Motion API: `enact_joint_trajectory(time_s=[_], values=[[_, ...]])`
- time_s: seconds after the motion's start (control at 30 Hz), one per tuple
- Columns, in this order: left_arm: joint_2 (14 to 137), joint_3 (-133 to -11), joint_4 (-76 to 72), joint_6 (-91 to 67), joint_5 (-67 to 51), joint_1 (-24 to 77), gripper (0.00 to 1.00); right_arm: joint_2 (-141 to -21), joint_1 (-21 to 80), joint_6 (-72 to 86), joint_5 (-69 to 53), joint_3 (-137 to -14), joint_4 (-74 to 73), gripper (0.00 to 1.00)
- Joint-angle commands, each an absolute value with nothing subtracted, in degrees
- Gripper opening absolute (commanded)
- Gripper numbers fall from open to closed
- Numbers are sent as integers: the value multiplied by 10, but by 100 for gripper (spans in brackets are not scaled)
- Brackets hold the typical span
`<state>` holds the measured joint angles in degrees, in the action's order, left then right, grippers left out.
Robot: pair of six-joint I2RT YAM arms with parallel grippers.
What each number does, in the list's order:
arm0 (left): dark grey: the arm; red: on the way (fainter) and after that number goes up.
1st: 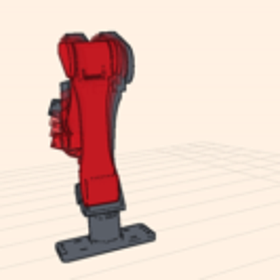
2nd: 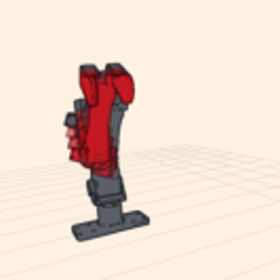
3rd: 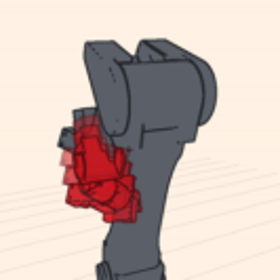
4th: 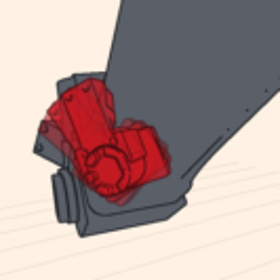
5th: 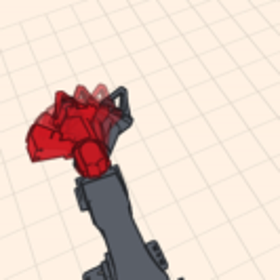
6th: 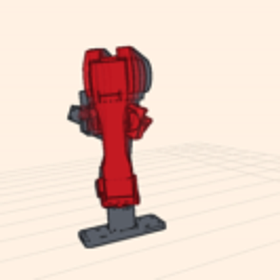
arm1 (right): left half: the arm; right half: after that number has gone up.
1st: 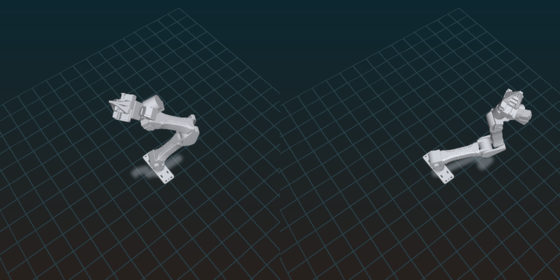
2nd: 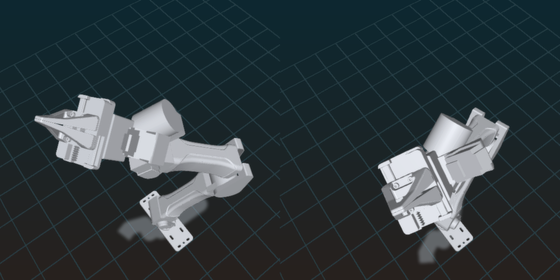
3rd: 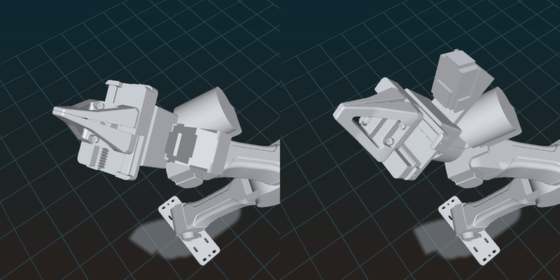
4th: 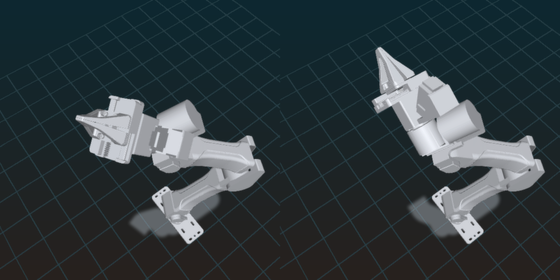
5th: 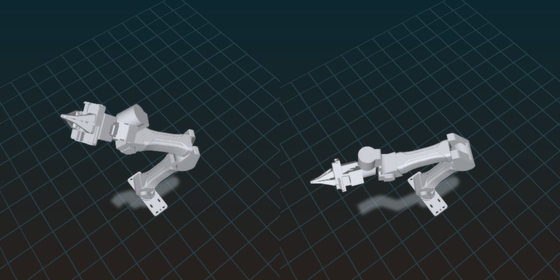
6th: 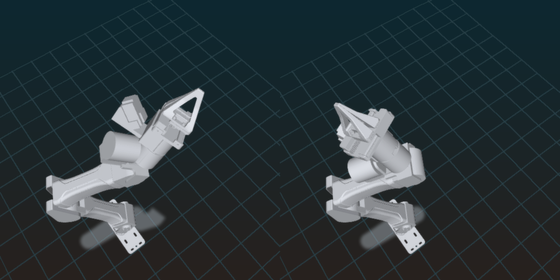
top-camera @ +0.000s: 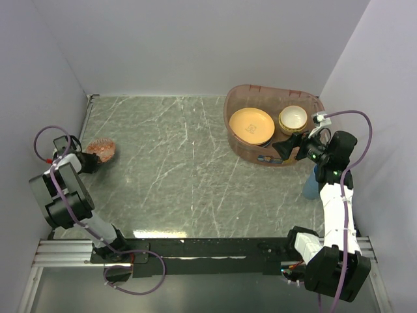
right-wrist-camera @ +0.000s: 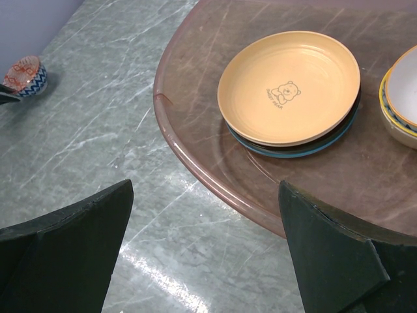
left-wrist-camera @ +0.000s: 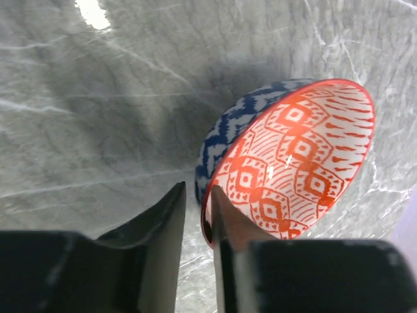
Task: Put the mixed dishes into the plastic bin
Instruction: Pick up the bowl from the center of the board.
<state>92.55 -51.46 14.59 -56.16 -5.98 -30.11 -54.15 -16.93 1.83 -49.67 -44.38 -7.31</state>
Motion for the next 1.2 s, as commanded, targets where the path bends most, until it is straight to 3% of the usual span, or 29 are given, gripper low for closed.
enact_joint_trajectory(time_s=[0.0,0.3,0.6,0.87,1.17], values=[[930,-524,117,-550,-89,-305,21,-540,-172,10,-504,-470,-62,100],[880,-498,85,-512,-159,-305,1,-542,-172,10,-511,-470,-62,100],[738,-397,18,-489,-264,-251,1,-551,-169,13,-559,-466,-55,100],[622,-376,-16,-539,-183,-18,1,-555,-159,10,-594,-463,-51,100],[659,-497,35,-539,38,281,1,-561,-136,7,-617,-461,-48,100]])
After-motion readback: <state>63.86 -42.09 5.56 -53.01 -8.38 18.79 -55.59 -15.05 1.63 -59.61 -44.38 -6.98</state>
